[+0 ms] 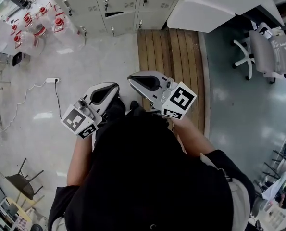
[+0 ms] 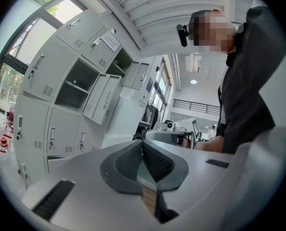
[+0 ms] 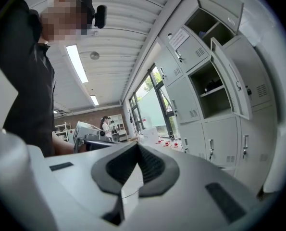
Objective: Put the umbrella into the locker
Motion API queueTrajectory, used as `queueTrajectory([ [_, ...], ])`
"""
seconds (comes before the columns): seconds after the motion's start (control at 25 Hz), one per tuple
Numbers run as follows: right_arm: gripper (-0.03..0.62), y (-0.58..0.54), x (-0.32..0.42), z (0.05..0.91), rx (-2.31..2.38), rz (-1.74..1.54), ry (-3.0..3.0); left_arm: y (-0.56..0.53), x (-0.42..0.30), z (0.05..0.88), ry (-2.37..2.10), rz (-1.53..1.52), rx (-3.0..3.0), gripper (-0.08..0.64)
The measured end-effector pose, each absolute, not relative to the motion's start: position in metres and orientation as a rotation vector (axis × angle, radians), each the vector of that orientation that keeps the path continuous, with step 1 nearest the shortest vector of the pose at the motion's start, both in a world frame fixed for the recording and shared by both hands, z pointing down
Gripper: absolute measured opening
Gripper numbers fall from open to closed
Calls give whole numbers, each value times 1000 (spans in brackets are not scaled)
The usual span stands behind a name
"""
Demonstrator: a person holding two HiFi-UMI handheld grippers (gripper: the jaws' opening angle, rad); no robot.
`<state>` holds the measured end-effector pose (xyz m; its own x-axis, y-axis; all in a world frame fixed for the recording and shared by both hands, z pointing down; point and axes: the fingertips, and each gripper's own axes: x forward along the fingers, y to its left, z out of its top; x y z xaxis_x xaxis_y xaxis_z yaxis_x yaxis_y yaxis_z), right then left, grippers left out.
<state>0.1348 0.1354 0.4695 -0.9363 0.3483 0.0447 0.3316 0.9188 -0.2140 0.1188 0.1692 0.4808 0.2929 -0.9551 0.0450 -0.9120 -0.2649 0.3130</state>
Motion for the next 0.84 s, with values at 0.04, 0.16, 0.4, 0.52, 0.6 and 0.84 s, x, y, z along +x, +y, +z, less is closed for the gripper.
queueTrajectory([
  [0.04, 11, 136, 139, 469, -542, 319, -2993, 169, 122, 481, -1709, -213, 2282, 18],
  [0.16, 11, 130, 148, 472, -562, 309, -2972, 165, 129, 480, -1724, -204, 2282, 18],
  [0.4, 11, 122, 151, 479, -561, 312, -2949, 166, 131, 489, -1726, -158, 2246, 18],
  [0.52, 11, 126, 152, 480, -592, 302, -2940, 170, 133, 492, -1733, -158, 2221, 18],
  [0.6, 11, 129, 152, 482, -605, 298, -2935, 173, 134, 495, -1730, -154, 2212, 18],
  [0.84, 11, 135, 153, 486, -612, 291, -2933, 179, 140, 501, -1722, -156, 2210, 18],
])
